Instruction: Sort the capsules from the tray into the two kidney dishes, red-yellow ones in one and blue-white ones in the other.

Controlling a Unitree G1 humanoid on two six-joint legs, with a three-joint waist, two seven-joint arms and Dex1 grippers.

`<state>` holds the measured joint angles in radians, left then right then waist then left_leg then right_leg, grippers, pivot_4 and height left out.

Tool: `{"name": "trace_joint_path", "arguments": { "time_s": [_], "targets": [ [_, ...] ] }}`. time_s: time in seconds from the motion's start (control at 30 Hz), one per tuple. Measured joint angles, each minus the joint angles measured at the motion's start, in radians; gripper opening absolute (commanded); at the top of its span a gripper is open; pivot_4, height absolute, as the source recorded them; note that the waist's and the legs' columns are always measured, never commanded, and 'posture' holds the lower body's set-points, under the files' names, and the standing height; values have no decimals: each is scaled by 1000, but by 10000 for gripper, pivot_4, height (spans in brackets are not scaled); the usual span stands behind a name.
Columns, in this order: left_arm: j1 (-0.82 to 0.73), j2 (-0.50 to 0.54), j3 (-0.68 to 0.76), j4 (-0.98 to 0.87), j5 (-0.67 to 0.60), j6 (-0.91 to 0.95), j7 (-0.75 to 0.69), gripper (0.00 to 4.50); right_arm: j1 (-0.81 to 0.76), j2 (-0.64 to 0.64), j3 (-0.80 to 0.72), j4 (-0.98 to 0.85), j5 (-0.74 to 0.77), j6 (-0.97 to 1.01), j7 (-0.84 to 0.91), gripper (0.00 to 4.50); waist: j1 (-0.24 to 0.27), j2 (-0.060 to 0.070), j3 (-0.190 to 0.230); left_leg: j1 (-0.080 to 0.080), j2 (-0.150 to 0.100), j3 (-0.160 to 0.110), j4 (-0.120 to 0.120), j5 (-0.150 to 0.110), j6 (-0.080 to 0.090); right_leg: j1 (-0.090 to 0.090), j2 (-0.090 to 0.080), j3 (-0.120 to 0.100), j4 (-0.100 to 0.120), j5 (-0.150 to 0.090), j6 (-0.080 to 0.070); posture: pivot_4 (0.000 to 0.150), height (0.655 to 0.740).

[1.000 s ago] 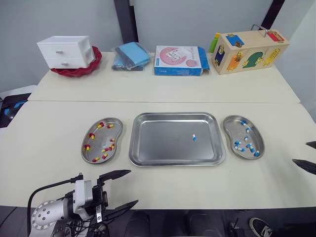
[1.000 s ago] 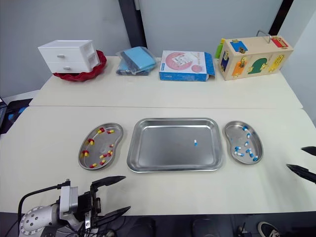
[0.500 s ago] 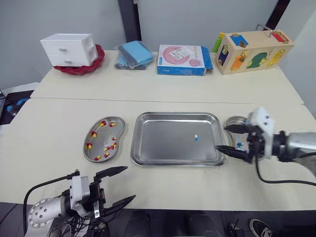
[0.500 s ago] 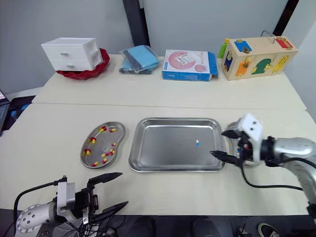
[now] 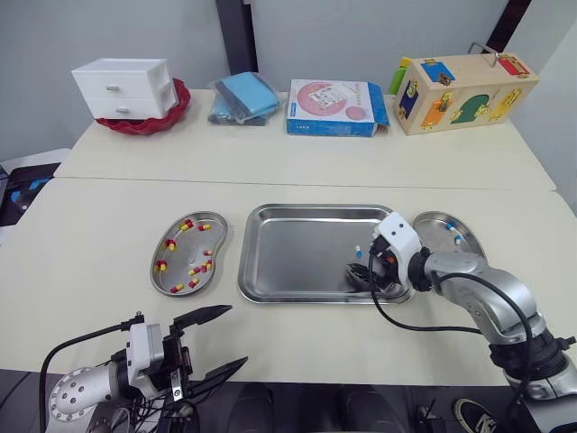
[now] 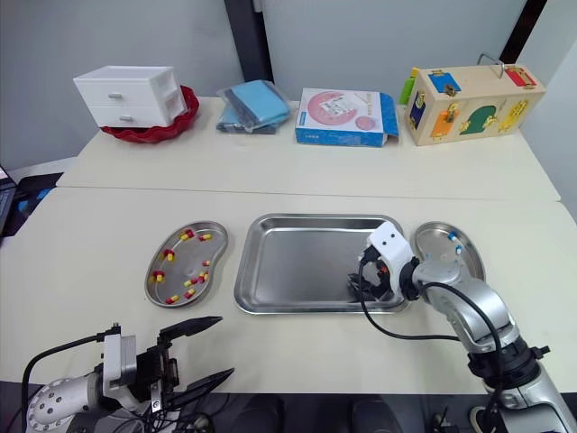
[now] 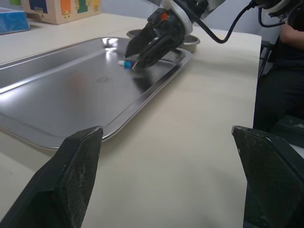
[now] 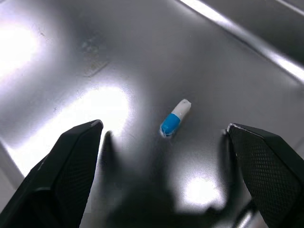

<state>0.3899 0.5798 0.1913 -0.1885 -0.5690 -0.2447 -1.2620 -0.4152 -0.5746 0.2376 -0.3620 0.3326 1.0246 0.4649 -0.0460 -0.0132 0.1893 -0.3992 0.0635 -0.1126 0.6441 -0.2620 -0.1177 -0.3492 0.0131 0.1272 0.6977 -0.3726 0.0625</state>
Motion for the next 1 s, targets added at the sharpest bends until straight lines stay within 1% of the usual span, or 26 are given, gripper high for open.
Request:
{"name": "trace_joint_path", "arguments": {
  "time_s": [0.13,0.2,0.27,0.3,0.37,0.43,0.53,0.57,0.7,0.73,0.83,0.93,1.0],
  "targets": [
    [0,0,0,-2,0,0,4,45000,-11,3,34,4,-42,-13,-14,44620,-2,0,0,0,0,0,0,0,0,0,0,0,0,0,0,1500,7400],
    [0,0,0,-2,0,-1,4,45000,-13,15,39,12,-61,-22,-19,40989,-3,0,0,0,0,0,0,0,0,0,0,0,0,0,0,1500,7400],
    [0,0,0,-2,0,-1,4,45000,-13,22,40,16,-76,-25,-26,35596,-4,0,0,0,0,0,0,0,0,0,0,0,0,0,0,1500,7400],
    [0,0,0,-2,0,-1,4,45000,-13,24,42,16,-81,-27,-29,31839,-4,0,0,0,0,0,0,0,0,0,0,0,0,0,0,1500,7400],
    [0,0,0,-2,0,-1,4,45000,-13,29,44,16,-85,-30,-28,25780,-4,0,0,0,0,0,0,0,0,0,0,0,0,0,0,1500,7400],
    [0,0,0,-2,0,-1,4,45000,-13,33,45,16,-89,-31,-26,21443,-4,0,0,0,0,0,0,0,0,1,0,0,0,0,0,1500,7400],
    [0,0,0,-2,0,-1,4,45000,-13,33,45,16,-104,-33,-27,12722,-4,0,0,0,0,0,0,0,0,0,0,0,0,0,0,1500,7400],
    [0,0,0,-2,0,-1,3,45000,-13,33,44,16,-108,-33,-26,11287,-4,0,0,0,0,0,0,0,0,0,0,0,0,0,0,1500,7400],
    [0,0,0,-2,0,-3,1,45000,-7,33,37,16,-115,-39,-22,1674,-5,0,0,0,0,0,0,0,0,1,0,0,0,0,0,1500,7400],
    [0,0,0,-2,0,-4,0,45000,-6,33,35,15,-114,-41,-20,213,-5,0,0,0,0,0,0,0,0,0,0,0,0,0,0,1500,7400],
    [-3,-2,0,-3,0,-10,-15,45000,16,34,6,13,-95,-57,8,213,-4,0,0,0,0,0,0,0,0,0,0,0,0,0,0,1500,7400],
    [-9,-6,-4,-13,-2,-19,-22,45000,40,32,-71,0,-46,-59,43,213,-3,0,0,0,0,0,0,0,0,0,0,0,0,0,0,1500,7400],
    [-14,-9,-11,-26,-5,-21,-29,45000,64,-10,-143,-38,-6,-63,84,213,0,0,0,-1,0,0,0,0,0,0,0,0,0,0,0,1500,7400]
  ]
}}
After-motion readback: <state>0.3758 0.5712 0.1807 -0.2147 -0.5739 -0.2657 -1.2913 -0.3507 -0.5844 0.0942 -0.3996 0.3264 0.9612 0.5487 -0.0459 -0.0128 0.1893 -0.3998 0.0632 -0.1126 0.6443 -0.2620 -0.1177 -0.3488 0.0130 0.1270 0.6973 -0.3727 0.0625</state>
